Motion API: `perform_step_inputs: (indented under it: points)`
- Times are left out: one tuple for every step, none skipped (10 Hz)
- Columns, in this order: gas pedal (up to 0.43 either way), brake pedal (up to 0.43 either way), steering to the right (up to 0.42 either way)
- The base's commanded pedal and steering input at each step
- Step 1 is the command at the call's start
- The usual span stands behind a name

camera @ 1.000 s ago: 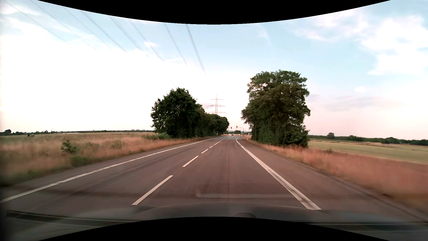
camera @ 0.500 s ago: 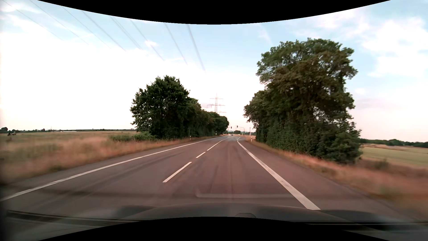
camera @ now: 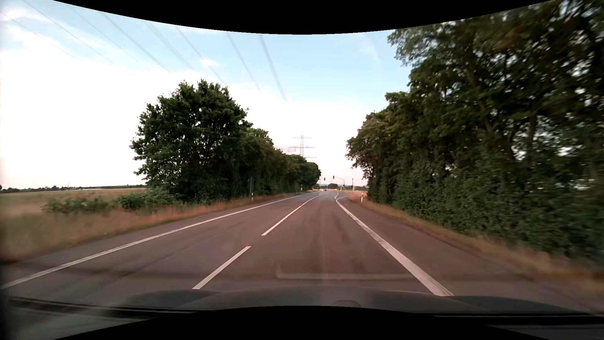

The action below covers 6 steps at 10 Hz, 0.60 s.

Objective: Follow the waypoints while adhering to traffic rules and regulations

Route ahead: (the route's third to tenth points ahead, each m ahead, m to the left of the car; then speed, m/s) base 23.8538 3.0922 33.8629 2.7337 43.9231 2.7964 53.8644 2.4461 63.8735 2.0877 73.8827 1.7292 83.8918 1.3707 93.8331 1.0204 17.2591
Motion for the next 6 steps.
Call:
perform_step_inputs:
  points:
    - [0.000, 0.000, 0.003]
    - [0.000, 0.000, 0.003]
    - [0.000, 0.000, 0.003]
    - [0.000, 0.000, 0.002]
    - [0.000, 0.000, 0.003]
    - [0.000, 0.000, 0.003]
